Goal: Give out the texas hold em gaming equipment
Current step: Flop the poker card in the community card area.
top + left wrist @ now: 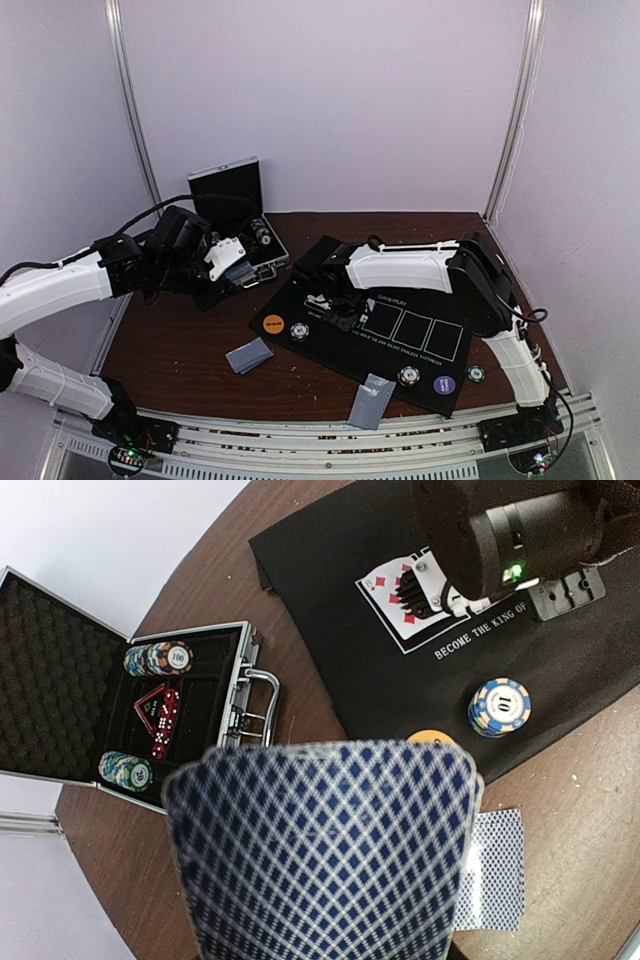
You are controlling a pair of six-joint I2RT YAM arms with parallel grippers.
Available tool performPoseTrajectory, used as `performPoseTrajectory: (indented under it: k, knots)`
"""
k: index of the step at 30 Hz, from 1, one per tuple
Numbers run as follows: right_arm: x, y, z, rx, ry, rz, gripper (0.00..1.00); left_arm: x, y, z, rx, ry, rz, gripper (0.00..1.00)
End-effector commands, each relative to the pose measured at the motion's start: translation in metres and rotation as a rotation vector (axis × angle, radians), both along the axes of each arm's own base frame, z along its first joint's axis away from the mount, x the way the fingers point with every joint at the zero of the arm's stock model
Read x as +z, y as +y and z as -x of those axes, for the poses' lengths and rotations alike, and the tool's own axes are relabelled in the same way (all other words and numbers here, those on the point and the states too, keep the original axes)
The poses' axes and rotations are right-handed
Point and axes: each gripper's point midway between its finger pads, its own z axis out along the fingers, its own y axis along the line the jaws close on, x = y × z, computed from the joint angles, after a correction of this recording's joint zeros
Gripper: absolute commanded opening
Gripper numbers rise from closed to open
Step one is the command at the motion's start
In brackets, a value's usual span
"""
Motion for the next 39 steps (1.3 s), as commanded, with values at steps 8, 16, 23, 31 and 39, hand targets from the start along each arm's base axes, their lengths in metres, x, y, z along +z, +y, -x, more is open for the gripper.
performPoseTrajectory:
  k: [8,16,23,31,39]
  knots:
    - [-0.004,0.013,-0.002,-0.043,0.035,-0.067,0.00,0.012,-0.003,-0.005,0.007,-0.052,0.039,0.37]
    - [-0.006,0.004,-0.004,-0.085,0.034,-0.064,0.00,0.014,-0.002,-0.004,0.008,-0.056,0.044,0.37]
    - [-0.005,0.001,-0.007,-0.083,0.031,-0.057,0.00,0.015,-0.001,-0.004,0.009,-0.059,0.046,0.37]
    - [-0.008,0.005,-0.003,-0.079,0.063,-0.078,0.02,0.013,-0.002,-0.005,0.008,-0.054,0.042,0.37]
    - [-0.005,0.013,0.005,-0.075,0.111,-0.133,0.17,0.013,-0.002,-0.004,0.007,-0.054,0.040,0.37]
